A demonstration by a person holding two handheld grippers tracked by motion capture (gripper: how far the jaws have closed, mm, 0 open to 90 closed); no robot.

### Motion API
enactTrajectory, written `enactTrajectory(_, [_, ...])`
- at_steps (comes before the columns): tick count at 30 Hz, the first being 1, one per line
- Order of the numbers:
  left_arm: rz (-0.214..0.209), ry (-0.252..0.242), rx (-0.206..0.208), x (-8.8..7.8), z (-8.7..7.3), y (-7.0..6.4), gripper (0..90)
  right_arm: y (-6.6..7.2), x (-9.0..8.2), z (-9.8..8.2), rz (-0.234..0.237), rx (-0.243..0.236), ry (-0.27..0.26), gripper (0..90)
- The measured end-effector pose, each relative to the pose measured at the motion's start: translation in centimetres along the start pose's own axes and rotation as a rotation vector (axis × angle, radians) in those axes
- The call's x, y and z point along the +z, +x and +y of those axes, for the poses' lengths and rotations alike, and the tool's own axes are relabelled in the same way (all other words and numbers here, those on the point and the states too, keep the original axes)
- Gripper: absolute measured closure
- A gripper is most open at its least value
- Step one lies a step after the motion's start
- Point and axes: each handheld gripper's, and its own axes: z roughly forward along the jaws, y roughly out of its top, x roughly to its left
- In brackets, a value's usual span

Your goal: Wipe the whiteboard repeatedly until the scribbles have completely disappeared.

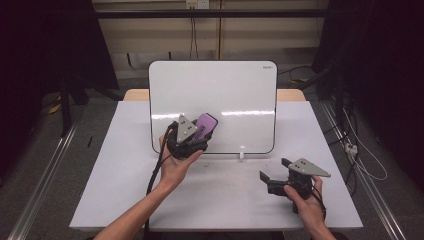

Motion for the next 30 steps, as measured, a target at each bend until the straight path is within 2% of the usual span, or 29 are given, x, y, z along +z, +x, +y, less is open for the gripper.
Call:
enactTrajectory(10, [-0.04, -0.034, -0.055, -1.6, 0.1, 0.2, 41.2, 1.9, 1.6, 1.0, 0.035, -0.03, -0.001, 6.7])
enactTrajectory(14, [-0.064, -0.05, -0.068, -2.1, -0.2, 0.1, 41.1, 2.6, 2.2, 1.3, 0.045, -0.027, -0.028, 8.0])
enactTrajectory(18, [-0.07, -0.041, -0.091, -2.1, -1.0, 0.4, 41.2, 3.4, 2.8, 1.8, 0.071, -0.038, -0.05, 8.0])
enactTrajectory(20, [-0.064, -0.059, -0.12, -2.3, -1.2, 0.8, 41.2, 4.0, 3.2, 1.9, 0.08, -0.043, -0.054, 8.0])
enactTrajectory(22, [-0.056, -0.073, -0.117, -2.7, -1.3, 1.0, 41.2, 4.6, 3.5, 2.1, 0.095, -0.052, -0.062, 8.0])
enactTrajectory(27, [-0.06, -0.097, -0.163, -3.5, -1.7, 1.5, 41.2, 6.1, 3.9, 3.0, 0.13, -0.061, -0.101, 8.1])
enactTrajectory(30, [-0.051, -0.112, -0.174, -3.8, -2.0, 1.9, 41.2, 6.8, 4.3, 3.5, 0.148, -0.06, -0.114, 8.1])
